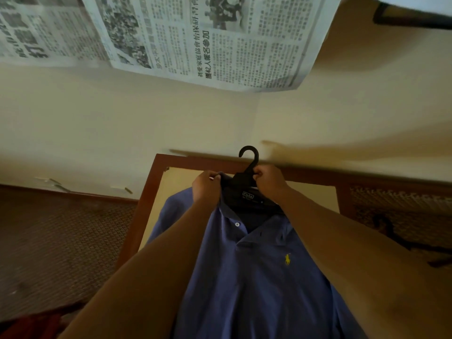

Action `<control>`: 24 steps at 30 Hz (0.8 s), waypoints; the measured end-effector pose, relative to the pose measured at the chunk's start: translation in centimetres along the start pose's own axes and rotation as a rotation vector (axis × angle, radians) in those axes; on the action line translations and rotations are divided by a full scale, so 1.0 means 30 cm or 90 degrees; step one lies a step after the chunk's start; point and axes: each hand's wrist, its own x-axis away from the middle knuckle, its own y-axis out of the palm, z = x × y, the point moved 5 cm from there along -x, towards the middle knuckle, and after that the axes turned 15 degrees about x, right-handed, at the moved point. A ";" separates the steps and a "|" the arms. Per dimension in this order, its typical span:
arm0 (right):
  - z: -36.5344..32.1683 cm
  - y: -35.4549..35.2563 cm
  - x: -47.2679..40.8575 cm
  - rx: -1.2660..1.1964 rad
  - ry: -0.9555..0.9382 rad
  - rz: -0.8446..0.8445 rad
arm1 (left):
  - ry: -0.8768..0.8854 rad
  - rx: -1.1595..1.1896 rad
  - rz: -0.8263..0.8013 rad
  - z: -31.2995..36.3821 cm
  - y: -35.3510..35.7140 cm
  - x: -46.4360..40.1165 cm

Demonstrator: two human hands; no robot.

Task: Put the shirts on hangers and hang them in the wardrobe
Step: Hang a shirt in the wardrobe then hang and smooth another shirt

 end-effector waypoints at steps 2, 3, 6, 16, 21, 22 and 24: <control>0.033 -0.003 0.007 -0.001 0.004 0.007 | 0.012 -0.047 -0.046 -0.027 0.013 -0.002; 0.052 -0.016 0.025 0.005 0.010 0.032 | 0.024 -0.092 -0.067 -0.038 0.022 0.004; 0.138 -0.059 0.129 -0.036 0.046 0.196 | 0.161 -0.310 -0.040 -0.051 0.051 0.056; 0.359 0.175 0.462 -0.113 0.344 0.295 | 0.477 -0.590 -0.337 -0.051 0.378 0.255; 0.361 0.166 0.427 -0.157 0.351 0.206 | 0.478 -0.647 -0.351 -0.027 0.405 0.241; 0.353 0.172 0.430 -0.155 0.356 0.192 | 0.482 -0.650 -0.351 -0.023 0.404 0.237; 0.351 0.174 0.420 -0.144 0.365 0.163 | 0.482 -0.634 -0.349 -0.015 0.393 0.230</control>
